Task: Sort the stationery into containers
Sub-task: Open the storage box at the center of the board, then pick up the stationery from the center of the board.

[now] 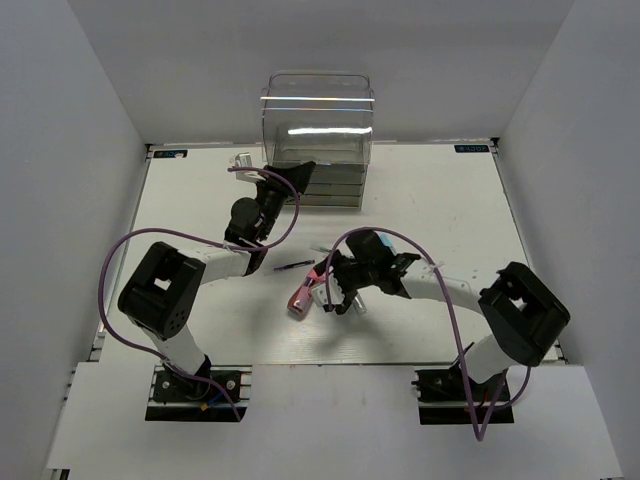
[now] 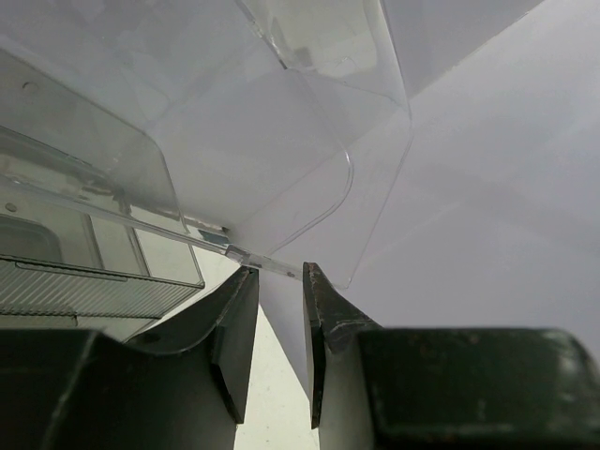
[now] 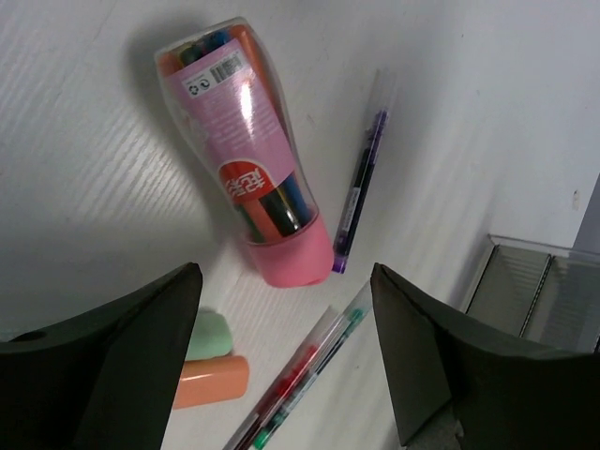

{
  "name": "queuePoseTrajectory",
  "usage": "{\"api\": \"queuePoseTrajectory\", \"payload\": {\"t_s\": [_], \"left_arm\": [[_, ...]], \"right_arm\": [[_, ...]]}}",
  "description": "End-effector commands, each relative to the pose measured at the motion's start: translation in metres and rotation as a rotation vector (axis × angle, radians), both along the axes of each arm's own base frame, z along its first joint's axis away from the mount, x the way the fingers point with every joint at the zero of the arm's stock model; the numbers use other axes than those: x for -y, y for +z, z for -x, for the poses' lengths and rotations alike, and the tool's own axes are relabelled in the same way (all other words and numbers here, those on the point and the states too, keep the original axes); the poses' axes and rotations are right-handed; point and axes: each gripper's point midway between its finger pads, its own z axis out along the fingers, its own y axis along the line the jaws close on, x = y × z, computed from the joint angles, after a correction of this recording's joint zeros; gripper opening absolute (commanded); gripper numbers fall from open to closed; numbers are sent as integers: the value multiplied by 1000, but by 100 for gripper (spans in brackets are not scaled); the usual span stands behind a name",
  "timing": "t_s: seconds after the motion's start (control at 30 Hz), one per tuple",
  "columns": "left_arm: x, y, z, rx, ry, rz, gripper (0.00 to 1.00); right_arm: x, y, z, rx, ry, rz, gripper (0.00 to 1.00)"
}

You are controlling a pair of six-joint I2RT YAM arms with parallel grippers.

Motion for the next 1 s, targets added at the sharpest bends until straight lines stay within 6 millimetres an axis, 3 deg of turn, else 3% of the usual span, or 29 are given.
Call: {"api": "queuePoseTrajectory", "payload": {"t_s": [0.0, 0.03, 0.07, 0.13, 0.27, 0.57, 0.73, 0.83, 0.97], "left_arm": [[-13, 42, 3, 98, 43, 41, 36], [-13, 42, 3, 98, 43, 41, 36], [-13, 42, 3, 98, 43, 41, 36], [-12, 41, 1, 98, 43, 41, 36], [-10, 37, 0, 92, 34, 33, 36], [-10, 41, 0, 100, 34, 38, 36], [-10, 41, 0, 100, 34, 38, 36], [-10, 41, 0, 100, 34, 38, 36], [-11, 45, 1, 111, 38, 35, 36]], "right_arm": [[-19, 8, 0, 49, 89, -12, 77], [-23, 12, -4, 66, 96, -21, 77], [-23, 2, -3, 52, 100, 1, 76], [-27, 2, -8, 71, 101, 7, 76], [-26, -17, -10, 74, 114, 50, 74], [-34, -31, -24, 93, 111, 88, 73], [-33, -44, -27, 80, 128, 149, 65], [-27, -56, -22, 50, 153, 214, 54], [-11, -71, -13, 39, 182, 282, 48]]}}
